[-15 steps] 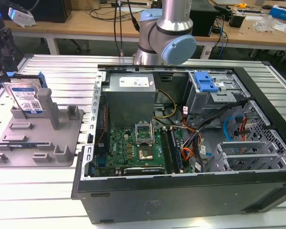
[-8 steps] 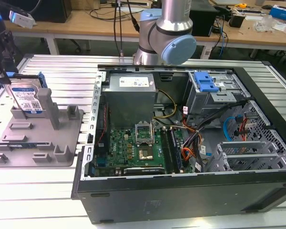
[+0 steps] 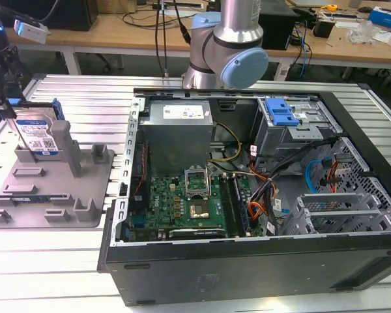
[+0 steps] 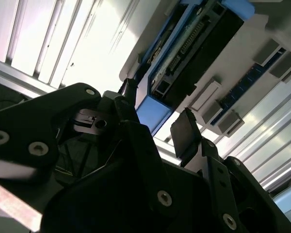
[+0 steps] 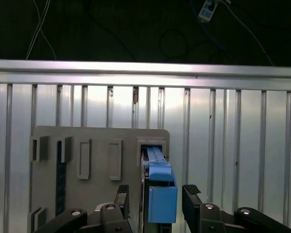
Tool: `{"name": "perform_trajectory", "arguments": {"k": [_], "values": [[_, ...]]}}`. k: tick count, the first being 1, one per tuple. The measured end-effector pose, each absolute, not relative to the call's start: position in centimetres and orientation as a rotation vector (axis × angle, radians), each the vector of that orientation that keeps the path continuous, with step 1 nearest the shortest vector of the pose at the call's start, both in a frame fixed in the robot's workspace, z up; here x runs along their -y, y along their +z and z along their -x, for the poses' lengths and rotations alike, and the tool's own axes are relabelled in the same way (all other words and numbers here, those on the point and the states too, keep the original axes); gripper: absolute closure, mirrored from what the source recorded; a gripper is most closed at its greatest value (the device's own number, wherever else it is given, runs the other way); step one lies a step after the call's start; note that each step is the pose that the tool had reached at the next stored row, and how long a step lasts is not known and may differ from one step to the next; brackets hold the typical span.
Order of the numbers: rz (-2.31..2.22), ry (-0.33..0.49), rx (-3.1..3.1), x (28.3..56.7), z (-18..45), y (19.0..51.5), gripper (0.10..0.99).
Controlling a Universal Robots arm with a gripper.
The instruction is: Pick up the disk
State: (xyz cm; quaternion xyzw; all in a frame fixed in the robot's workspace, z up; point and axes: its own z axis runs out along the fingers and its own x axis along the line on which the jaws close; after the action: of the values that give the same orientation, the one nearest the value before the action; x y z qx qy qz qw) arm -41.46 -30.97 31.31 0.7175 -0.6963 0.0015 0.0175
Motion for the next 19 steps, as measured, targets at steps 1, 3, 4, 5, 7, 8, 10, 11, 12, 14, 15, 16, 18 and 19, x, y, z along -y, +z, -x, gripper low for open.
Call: {"name": "perform_trajectory", "arguments": {"k": [1,3,4,5,7,8,10,11,12,14,15,16,18,19], "values": [[-2.229,0.005,2.164,31.0,41.5,31.2,0.529],[-2.229,0.005,2.164,31.0,41.5,31.1,0.529],[-2.228,0.005,2.164,31.0,41.5,31.0,0.529],[-2.228,0.005,2.165,31.0,41.5,30.8,0.529],[-2.228,0.005,2.165,31.0,41.5,30.6,0.529],[-2.227,0.005,2.166,31.0,41.5,30.6,0.529],[-2.226,0.005,2.167,31.0,41.5,30.3,0.545],[-2.226,0.005,2.167,31.0,41.5,30.3,0.616],[-2.225,0.005,2.168,31.0,41.5,30.2,0.616],[-2.225,0.005,2.168,31.0,41.5,30.2,0.616],[-2.224,0.005,2.169,31.0,41.5,30.2,0.616],[-2.222,0.004,2.170,31.0,41.5,30.1,0.616],[-2.213,0.004,2.180,31.0,41.5,30.1,0.616],[-2.210,0.004,2.183,31.0,41.5,30.1,0.616]]}}
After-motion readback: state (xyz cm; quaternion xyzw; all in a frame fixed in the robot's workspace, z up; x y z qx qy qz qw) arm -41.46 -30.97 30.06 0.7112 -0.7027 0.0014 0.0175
